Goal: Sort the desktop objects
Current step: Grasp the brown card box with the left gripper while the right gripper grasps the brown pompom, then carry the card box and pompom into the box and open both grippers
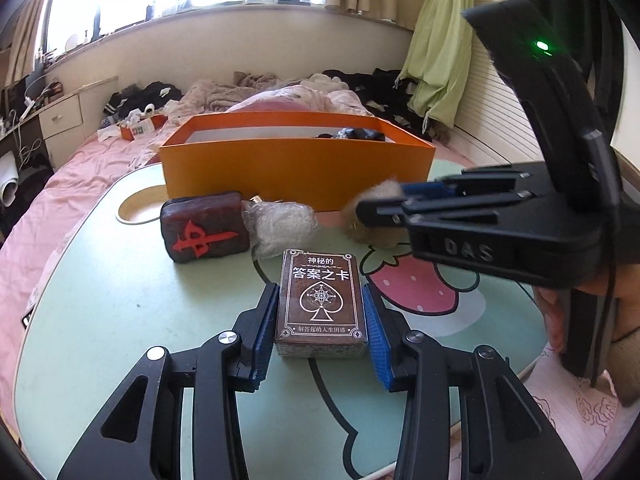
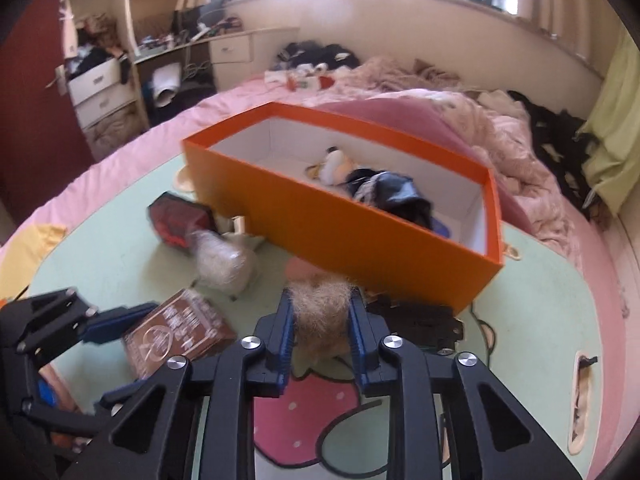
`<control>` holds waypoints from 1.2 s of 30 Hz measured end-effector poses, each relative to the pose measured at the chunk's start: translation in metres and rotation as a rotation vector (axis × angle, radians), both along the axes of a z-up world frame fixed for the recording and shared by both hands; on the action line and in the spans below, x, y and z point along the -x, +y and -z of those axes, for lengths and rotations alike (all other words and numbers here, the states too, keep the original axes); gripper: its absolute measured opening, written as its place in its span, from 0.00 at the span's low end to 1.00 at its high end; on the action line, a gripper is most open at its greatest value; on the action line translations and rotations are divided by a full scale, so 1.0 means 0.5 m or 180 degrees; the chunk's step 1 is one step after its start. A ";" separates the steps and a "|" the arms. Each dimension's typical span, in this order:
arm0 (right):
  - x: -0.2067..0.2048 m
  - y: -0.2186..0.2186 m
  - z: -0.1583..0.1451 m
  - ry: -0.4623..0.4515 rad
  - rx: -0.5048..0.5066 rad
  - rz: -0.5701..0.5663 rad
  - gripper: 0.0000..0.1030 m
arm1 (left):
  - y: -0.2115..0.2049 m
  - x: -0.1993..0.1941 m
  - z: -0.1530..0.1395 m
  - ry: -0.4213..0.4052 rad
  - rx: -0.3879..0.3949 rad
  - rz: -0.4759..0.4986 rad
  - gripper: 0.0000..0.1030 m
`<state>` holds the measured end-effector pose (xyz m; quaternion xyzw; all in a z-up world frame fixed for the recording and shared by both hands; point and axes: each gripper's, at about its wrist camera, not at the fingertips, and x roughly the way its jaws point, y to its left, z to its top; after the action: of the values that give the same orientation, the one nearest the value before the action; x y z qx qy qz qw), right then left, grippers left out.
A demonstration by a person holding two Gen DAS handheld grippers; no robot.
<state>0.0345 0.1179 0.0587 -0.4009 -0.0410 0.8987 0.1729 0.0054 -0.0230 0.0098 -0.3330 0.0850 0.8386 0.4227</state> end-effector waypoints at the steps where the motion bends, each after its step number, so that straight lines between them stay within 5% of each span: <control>1: -0.003 0.000 -0.001 0.0017 0.0052 -0.0029 0.22 | -0.003 0.002 -0.002 -0.0015 -0.0022 -0.0006 0.41; 18: 0.019 0.060 -0.164 0.0728 0.0212 0.0072 0.23 | 0.062 0.120 -0.172 0.0061 -0.0379 -0.0130 0.41; 25: 0.046 0.113 -0.144 0.0700 0.0282 0.0306 0.26 | 0.128 0.208 -0.144 -0.0223 -0.0342 -0.0376 0.46; 29: 0.038 0.143 -0.121 0.0606 0.0451 0.0454 0.57 | 0.113 0.217 -0.104 -0.0575 -0.0455 -0.0359 0.58; 32: 0.007 0.134 -0.123 0.0734 0.0448 0.0440 0.68 | 0.078 0.184 -0.111 -0.0253 -0.0573 -0.0531 0.78; 36: -0.027 0.105 -0.132 0.0762 0.0381 0.0356 0.72 | 0.047 0.144 -0.137 -0.0070 -0.0710 -0.0456 0.79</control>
<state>0.0479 0.1702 0.1247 -0.3021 0.0560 0.9299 0.2021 -0.0664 0.0005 0.0783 -0.2983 -0.0374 0.8672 0.3970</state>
